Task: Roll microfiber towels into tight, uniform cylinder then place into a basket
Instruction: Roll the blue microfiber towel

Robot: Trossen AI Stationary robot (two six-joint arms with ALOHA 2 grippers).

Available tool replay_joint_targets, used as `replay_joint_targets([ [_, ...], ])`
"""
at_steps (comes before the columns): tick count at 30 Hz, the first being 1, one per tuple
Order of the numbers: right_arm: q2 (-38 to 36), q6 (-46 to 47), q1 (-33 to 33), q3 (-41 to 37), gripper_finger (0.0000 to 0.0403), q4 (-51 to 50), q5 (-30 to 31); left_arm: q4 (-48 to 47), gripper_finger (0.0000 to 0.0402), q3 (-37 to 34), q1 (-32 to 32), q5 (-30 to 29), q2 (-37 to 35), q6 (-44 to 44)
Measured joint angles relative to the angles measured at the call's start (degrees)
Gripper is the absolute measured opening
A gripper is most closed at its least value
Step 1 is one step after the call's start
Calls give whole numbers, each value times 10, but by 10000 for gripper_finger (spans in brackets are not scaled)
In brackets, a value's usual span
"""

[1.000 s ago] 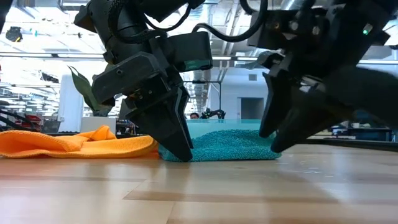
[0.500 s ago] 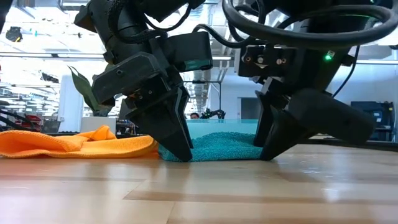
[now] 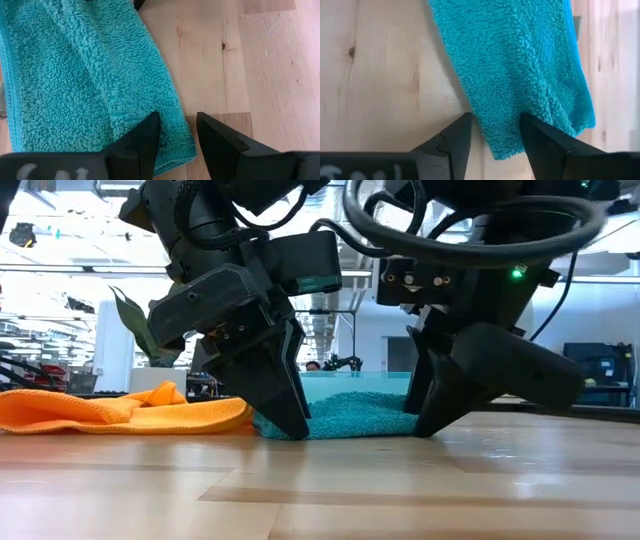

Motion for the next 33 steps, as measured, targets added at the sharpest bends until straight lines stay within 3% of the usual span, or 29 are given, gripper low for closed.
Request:
replay_joint_targets([
  [12, 4, -59, 42, 58, 217, -79, 3, 0, 127, 0, 0, 0, 0, 0],
  [19, 3, -63, 20, 45, 211, -62, 20, 0, 127, 0, 0, 1, 0, 0],
  [33, -3, -61, -20, -4, 207, 15, -27, -3, 127, 0, 0, 1, 0, 0],
])
